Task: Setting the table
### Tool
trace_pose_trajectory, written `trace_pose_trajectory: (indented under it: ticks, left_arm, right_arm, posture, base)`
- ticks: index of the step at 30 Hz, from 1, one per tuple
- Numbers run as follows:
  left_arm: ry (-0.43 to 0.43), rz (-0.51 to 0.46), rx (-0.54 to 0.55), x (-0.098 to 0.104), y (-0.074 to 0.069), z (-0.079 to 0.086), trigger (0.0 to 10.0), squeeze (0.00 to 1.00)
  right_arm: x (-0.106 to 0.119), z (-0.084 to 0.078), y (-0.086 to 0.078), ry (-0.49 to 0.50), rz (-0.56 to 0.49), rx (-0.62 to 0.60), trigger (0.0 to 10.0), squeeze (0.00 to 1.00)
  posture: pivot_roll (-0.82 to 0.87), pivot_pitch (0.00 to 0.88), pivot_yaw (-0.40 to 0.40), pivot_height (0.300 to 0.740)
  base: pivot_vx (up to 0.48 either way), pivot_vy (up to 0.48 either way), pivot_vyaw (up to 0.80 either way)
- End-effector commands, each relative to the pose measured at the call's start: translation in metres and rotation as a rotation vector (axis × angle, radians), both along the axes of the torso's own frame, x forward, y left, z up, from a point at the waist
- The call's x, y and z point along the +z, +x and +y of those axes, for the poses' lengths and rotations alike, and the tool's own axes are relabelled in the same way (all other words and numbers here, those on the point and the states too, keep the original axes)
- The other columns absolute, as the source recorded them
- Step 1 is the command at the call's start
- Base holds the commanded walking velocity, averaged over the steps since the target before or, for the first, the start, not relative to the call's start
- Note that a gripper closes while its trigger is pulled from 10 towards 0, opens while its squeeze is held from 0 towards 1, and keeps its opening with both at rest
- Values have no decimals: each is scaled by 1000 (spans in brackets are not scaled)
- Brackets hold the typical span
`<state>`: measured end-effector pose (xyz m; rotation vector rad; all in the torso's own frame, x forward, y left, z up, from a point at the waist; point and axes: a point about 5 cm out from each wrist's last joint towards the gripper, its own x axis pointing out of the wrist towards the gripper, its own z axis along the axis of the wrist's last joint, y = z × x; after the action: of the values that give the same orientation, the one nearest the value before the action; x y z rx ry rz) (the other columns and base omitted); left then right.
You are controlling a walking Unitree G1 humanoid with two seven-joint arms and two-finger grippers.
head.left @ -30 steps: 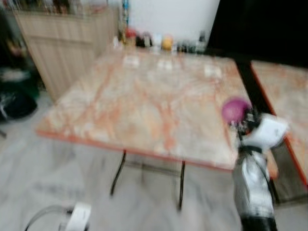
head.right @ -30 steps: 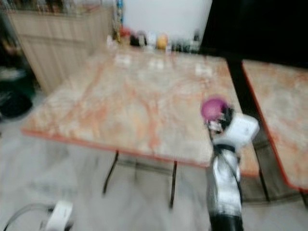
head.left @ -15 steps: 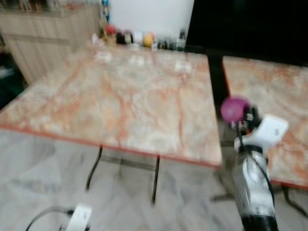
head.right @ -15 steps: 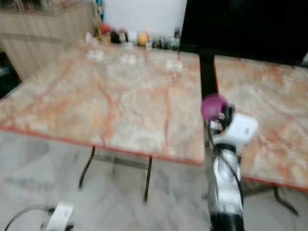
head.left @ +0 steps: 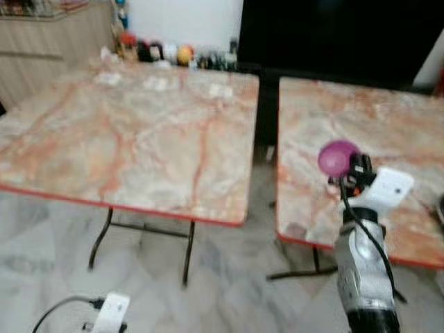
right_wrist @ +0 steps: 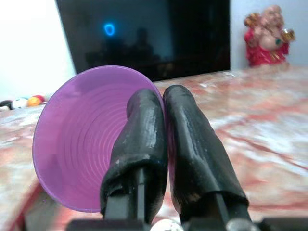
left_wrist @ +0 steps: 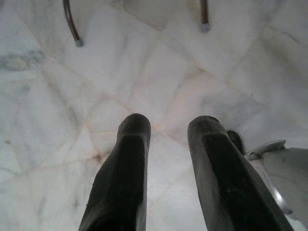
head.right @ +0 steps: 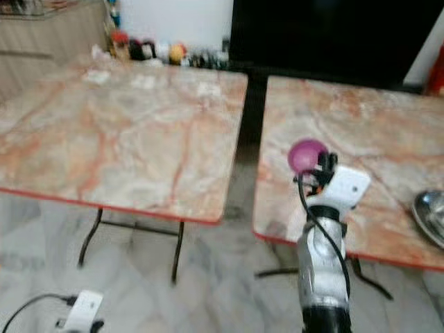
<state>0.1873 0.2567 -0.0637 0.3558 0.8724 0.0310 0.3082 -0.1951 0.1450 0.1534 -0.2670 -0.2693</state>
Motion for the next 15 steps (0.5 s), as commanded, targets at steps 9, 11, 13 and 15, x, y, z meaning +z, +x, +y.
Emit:
trace_pose_trajectory:
  ticks: [9,11,13,15]
  left_arm:
    - [-44,14,1,-5,-3,-9,10000,0]
    - [-59,10,11,-5,-3,-10,10000,0]
    - [-56,15,4,-5,-3,-10,10000,0]
    - [-59,14,5,-5,-3,-10,10000,0]
  right_arm:
    - [2,-9,-1,-3,-7,-32,10000,0]
    - [2,-8,-1,-3,-6,-31,10000,0]
    - [2,-8,-1,-2,-6,-30,10000,0]
    - [3,-8,-1,-3,-6,-31,10000,0]
  posture:
    - [106,0,-24,740]
    - [106,0,-24,740]
    - [105,0,-25,740]
    - [104,0,-25,740]
  base:
    - [0,-35,0]
    - [0,0,0]
    - [0,0,0]
    - [0,0,0]
